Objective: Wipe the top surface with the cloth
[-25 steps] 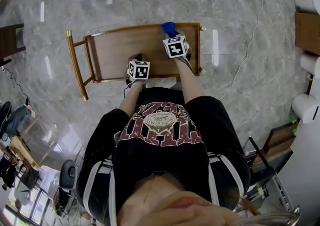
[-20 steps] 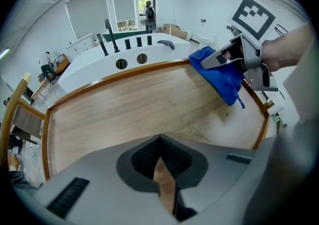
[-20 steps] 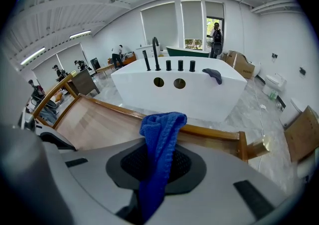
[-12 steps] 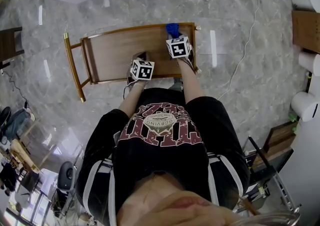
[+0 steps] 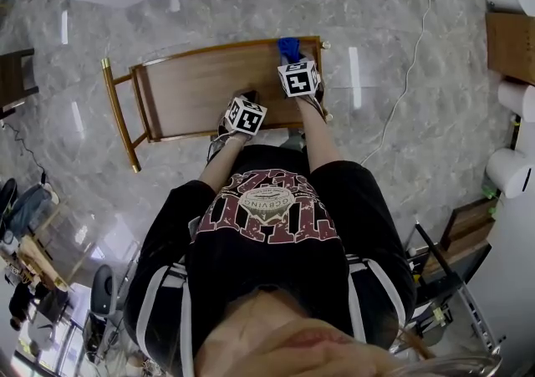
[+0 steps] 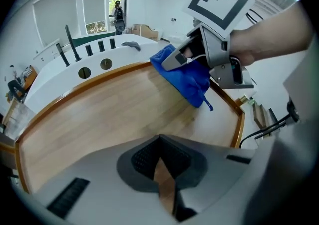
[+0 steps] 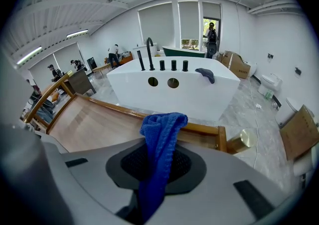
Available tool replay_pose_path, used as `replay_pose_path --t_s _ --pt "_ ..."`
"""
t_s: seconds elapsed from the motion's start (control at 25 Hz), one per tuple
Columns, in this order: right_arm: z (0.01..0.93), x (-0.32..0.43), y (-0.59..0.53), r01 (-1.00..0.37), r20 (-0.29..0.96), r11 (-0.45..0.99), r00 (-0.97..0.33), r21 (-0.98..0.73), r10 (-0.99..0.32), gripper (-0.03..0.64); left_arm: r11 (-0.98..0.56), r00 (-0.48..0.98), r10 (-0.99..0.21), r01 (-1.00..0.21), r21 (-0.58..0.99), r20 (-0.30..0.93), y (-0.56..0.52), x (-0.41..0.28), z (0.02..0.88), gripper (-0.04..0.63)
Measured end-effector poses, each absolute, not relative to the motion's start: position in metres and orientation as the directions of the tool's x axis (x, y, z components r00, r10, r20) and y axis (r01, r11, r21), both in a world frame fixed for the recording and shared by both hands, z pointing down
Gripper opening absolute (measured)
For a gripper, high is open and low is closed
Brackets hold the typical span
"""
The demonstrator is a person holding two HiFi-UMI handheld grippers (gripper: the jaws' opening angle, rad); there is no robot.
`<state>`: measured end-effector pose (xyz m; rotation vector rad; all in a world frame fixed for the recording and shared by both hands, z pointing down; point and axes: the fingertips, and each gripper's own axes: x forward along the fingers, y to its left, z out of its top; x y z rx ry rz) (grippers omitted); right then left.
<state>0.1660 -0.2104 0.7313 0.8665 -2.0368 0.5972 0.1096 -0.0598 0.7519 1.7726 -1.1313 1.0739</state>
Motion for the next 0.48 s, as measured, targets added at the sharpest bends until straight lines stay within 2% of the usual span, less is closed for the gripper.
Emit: replay_pose_path --t_s 0.48 --pt "0.731 0.199 -0.220 -0.789 0.837 0.610 -0.384 -0.077 -0.390 0.067 -0.334 0.253 -0.295 -0.931 0.149 0.922 -0.058 0.112 0.752 0.048"
